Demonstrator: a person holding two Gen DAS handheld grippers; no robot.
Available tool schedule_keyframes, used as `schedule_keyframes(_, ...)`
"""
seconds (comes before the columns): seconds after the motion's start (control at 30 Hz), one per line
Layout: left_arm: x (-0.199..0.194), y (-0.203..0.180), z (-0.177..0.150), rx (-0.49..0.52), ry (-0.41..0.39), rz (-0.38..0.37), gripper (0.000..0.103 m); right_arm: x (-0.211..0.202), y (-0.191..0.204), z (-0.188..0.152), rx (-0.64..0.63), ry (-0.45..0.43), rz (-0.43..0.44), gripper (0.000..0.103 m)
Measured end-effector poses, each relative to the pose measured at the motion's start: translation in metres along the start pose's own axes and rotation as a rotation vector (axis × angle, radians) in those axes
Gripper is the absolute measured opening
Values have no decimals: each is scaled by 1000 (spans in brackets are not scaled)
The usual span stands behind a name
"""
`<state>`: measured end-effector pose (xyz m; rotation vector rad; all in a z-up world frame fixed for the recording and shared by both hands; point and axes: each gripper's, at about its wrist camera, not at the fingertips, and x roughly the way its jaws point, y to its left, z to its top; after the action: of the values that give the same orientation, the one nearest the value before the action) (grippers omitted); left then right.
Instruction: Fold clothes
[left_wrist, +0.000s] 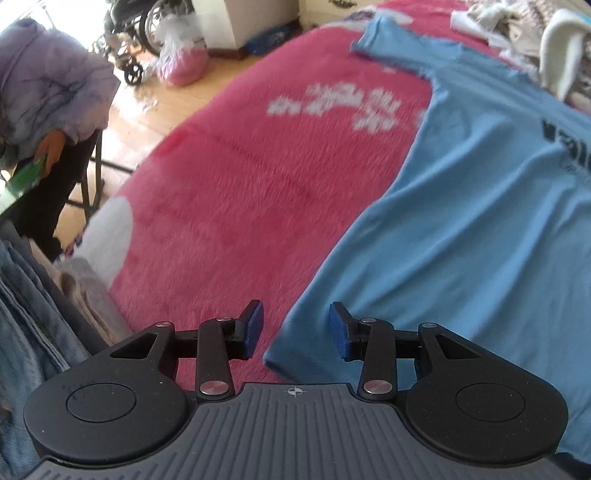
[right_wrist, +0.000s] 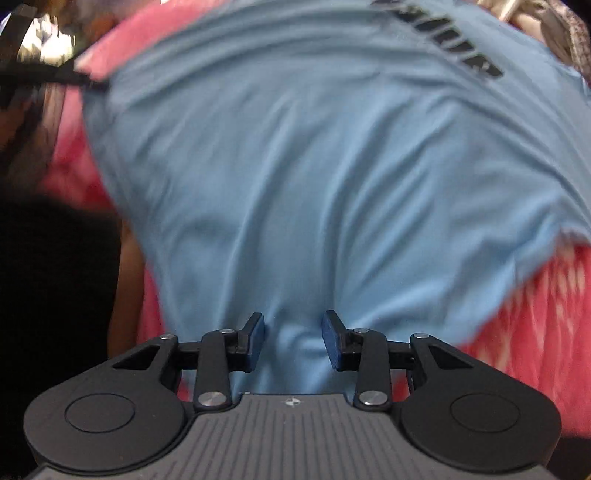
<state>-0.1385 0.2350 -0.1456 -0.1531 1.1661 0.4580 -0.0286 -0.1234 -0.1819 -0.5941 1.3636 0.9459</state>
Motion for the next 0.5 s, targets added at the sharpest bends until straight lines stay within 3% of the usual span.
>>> schedule_keyframes(0.13, 2, -3, -8, 51, -12, 7, 40, 2, 4, -32, 70, 156, 52, 38)
schedule_keyframes(0.2, 3, -4, -9, 79, -19, 12, 42, -1, 8, -41, 80, 177, 50, 38)
schedule_keyframes(0.33, 4, -1, -7, 77, -22, -10, 43, -20, 10, -27, 76, 11, 8, 38)
schedule_keyframes(0.43, 1, 3, -5, 67, -13, -39, 43, -19, 25, -23, -13, -32, -20, 38)
schedule_keyframes(0.5, -3, 3, -4, 66, -11, -57, 43, -16, 35, -33, -73, -10, -30, 38)
